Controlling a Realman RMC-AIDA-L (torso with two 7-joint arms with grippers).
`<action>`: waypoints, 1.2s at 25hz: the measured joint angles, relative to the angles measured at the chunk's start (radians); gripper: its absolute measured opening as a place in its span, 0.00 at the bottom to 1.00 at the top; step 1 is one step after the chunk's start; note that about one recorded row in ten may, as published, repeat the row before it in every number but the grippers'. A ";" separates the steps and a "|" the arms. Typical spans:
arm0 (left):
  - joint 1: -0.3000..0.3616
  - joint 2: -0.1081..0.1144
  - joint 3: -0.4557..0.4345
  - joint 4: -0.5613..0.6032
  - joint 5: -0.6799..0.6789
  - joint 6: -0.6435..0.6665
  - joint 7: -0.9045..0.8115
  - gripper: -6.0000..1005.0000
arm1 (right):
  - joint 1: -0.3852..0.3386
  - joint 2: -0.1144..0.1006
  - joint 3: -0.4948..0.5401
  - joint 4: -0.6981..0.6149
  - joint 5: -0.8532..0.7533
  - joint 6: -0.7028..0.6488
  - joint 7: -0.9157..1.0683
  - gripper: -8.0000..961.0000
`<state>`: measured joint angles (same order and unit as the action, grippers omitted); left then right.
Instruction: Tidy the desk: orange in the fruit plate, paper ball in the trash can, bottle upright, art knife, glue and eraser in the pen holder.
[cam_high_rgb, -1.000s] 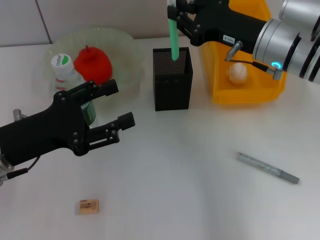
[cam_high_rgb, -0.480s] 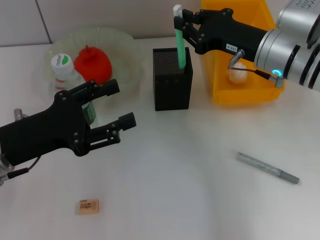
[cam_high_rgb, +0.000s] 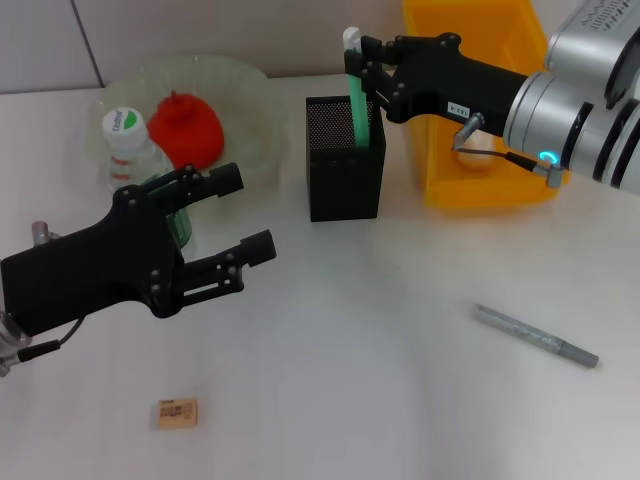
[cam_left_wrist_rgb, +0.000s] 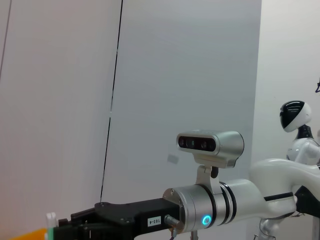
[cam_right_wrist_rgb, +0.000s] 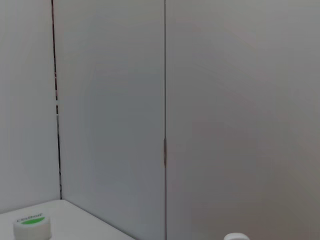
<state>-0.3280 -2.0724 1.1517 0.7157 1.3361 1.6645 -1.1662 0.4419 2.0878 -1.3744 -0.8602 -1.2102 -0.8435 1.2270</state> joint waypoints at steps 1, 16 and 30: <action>0.002 0.000 0.000 -0.001 0.000 0.000 0.000 0.78 | 0.002 0.000 -0.001 0.005 0.000 0.000 0.000 0.18; 0.006 -0.001 0.002 -0.004 -0.001 0.007 -0.006 0.78 | 0.006 -0.001 0.000 0.021 0.000 0.000 0.000 0.19; 0.007 -0.002 0.002 -0.004 -0.002 0.010 -0.009 0.78 | 0.007 -0.002 0.000 0.021 0.000 0.002 0.000 0.23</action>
<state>-0.3214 -2.0739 1.1536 0.7117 1.3344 1.6741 -1.1748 0.4488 2.0861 -1.3744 -0.8396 -1.2103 -0.8419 1.2271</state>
